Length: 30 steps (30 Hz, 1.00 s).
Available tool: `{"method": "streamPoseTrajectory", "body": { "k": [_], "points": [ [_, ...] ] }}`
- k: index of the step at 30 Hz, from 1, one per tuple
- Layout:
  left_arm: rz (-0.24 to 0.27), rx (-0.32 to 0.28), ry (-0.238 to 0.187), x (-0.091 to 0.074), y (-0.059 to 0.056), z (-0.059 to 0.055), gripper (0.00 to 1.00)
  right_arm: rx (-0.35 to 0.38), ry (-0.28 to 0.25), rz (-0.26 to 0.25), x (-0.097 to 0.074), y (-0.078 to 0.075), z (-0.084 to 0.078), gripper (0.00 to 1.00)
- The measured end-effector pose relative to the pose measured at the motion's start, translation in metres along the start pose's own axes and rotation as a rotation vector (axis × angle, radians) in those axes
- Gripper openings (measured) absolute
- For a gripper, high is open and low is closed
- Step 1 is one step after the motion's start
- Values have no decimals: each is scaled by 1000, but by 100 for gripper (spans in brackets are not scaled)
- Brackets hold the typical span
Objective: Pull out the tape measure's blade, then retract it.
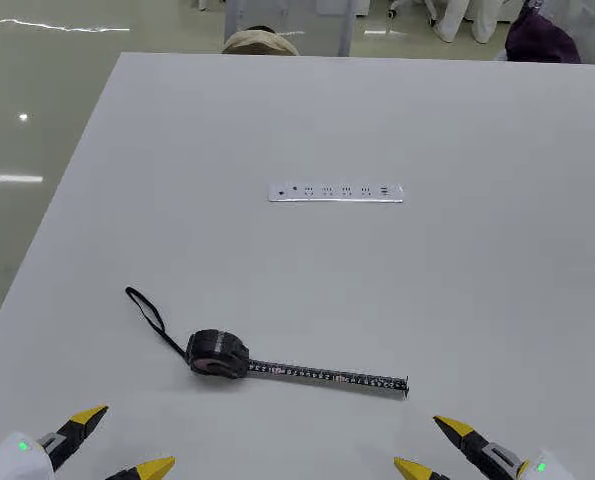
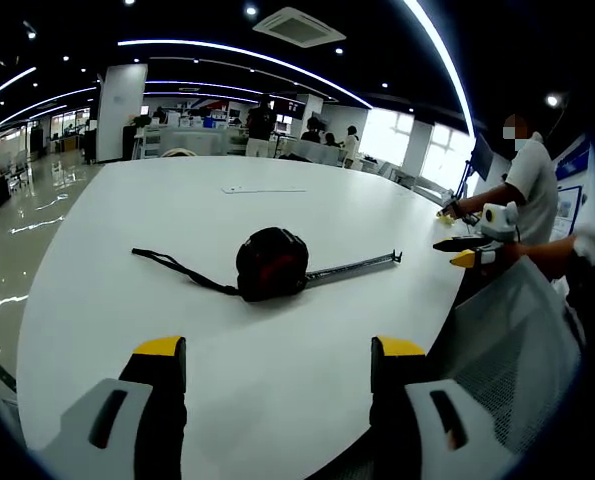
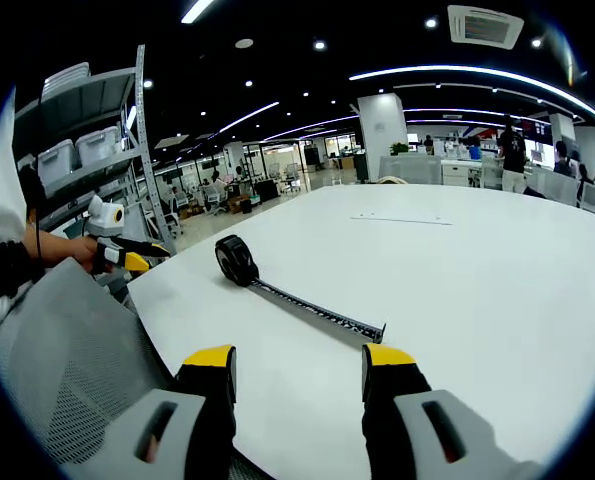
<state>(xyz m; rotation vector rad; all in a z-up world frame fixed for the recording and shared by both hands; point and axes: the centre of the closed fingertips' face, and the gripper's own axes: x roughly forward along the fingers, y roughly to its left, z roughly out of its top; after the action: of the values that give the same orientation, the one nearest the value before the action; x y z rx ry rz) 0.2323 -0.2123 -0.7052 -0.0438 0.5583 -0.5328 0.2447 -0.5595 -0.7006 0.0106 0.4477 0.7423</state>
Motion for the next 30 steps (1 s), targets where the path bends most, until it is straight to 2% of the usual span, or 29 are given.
{"method": "streamPoseTrajectory", "body": {
  "k": [9,22,30],
  "points": [
    [-10,11,-2,1,-3,3,73,15,1,-11,-5,-4,-5,50],
    [1,-4,-7,-3,3,0,73,15,2,-21,-6,-7,-4,51],
    [0,-6,-9,-2,2,0,73,10,4,-16,-6,-5,-4,51]
  ]
}}
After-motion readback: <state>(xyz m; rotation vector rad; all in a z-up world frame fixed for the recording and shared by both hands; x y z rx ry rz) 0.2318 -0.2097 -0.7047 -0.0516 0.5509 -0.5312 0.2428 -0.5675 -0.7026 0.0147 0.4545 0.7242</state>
